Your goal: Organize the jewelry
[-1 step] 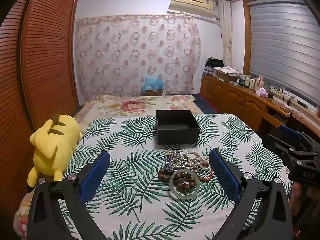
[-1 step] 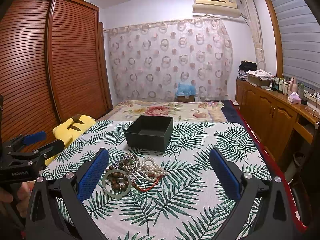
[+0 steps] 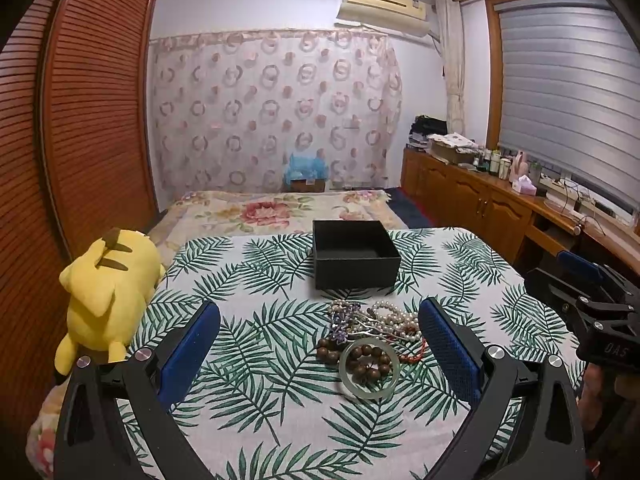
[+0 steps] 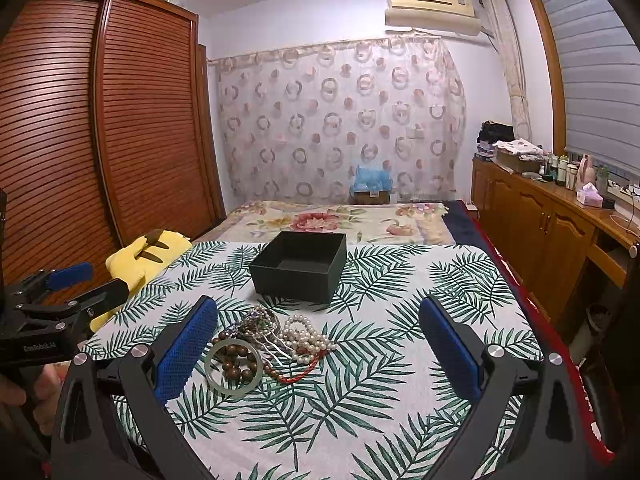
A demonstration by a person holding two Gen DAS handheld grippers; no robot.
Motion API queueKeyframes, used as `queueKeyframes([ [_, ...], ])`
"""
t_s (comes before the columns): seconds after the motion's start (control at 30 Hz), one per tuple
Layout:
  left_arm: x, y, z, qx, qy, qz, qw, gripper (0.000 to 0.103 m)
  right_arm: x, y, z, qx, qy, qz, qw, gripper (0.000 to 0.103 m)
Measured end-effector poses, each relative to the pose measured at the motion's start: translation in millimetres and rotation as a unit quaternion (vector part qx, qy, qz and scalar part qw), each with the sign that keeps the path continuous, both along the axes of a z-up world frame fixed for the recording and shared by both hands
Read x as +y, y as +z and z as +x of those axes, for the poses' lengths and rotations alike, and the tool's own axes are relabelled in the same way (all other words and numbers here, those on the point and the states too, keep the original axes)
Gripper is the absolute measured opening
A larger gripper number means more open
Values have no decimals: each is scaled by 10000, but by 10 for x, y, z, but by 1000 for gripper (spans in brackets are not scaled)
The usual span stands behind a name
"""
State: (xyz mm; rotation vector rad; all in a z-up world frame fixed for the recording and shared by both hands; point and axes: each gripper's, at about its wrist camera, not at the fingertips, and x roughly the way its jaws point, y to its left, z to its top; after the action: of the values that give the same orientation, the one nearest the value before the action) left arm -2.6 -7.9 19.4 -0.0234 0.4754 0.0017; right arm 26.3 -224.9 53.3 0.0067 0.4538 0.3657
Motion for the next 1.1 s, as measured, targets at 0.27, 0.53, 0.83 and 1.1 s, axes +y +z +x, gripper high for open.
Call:
queueKeyframes([
  [0.27, 9, 44, -12, -19, 7, -11, 10000, 96, -2, 5, -5, -14, 0, -12, 10000, 101],
  [0.53, 11, 54, -13, -26, 10, -22, 10000, 96, -2, 7, -7, -19, -2, -6, 10000, 101],
  [0.83, 22, 41, -19, -40, 6, -25, 10000, 96, -4, -14, -20, -24, 0, -1, 10000, 101],
  [1.1, 23, 43, -20, -39, 4, -27, 10000, 96, 3, 48, -9, -28, 4, -6, 10000, 101],
])
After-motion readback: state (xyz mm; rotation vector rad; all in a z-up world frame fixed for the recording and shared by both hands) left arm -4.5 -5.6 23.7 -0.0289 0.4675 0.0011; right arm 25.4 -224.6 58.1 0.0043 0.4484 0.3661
